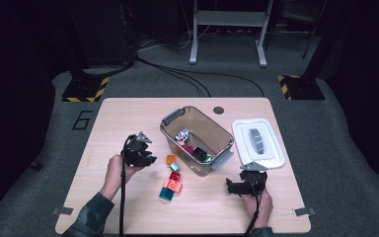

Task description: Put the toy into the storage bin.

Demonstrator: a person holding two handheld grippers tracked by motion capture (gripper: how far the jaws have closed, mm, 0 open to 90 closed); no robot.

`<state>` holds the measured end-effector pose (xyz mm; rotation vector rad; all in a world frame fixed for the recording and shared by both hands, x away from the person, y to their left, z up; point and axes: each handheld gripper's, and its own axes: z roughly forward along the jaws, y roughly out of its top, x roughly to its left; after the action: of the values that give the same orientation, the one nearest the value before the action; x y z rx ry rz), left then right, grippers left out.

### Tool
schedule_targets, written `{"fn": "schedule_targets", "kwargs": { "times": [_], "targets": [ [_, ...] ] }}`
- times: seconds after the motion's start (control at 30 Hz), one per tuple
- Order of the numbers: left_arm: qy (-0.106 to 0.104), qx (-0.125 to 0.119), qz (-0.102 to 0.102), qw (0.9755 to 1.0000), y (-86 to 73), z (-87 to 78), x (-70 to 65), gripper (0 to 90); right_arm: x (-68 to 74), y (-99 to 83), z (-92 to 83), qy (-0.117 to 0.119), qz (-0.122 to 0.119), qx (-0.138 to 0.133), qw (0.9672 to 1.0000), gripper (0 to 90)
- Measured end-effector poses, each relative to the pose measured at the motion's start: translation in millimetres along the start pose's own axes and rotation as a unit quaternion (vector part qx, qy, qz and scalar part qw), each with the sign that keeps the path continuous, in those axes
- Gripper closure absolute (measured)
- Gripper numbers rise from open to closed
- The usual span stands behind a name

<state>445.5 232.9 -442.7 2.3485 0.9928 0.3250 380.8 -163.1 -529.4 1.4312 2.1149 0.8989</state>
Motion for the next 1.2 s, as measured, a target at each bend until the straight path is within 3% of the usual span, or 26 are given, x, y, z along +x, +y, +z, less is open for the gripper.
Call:
{"fn": "schedule_targets", "kwargs": {
  "times": [0.53, 0.73, 1.2],
  "targets": [
    [0.019, -0.029, 0.009, 0.9993, 25.8, -32.3, 10.1, 67.3, 0.8, 0.1, 0.4, 0.003, -0.004, 0.001, 1.0000, 0.0],
    [0.029, -0.043, 0.017, 0.9985, 41.7, -45.8, 10.9, 67.3, 0.8, 0.1, 0.4, 0.003, -0.003, 0.000, 1.0000, 0.0],
    [0.041, -0.067, 0.038, 0.9962, 81.8, -60.8, 7.4, 67.2, -0.2, 0.0, 0.0, 0.003, -0.007, 0.001, 1.0000, 0.0]
  ]
}}
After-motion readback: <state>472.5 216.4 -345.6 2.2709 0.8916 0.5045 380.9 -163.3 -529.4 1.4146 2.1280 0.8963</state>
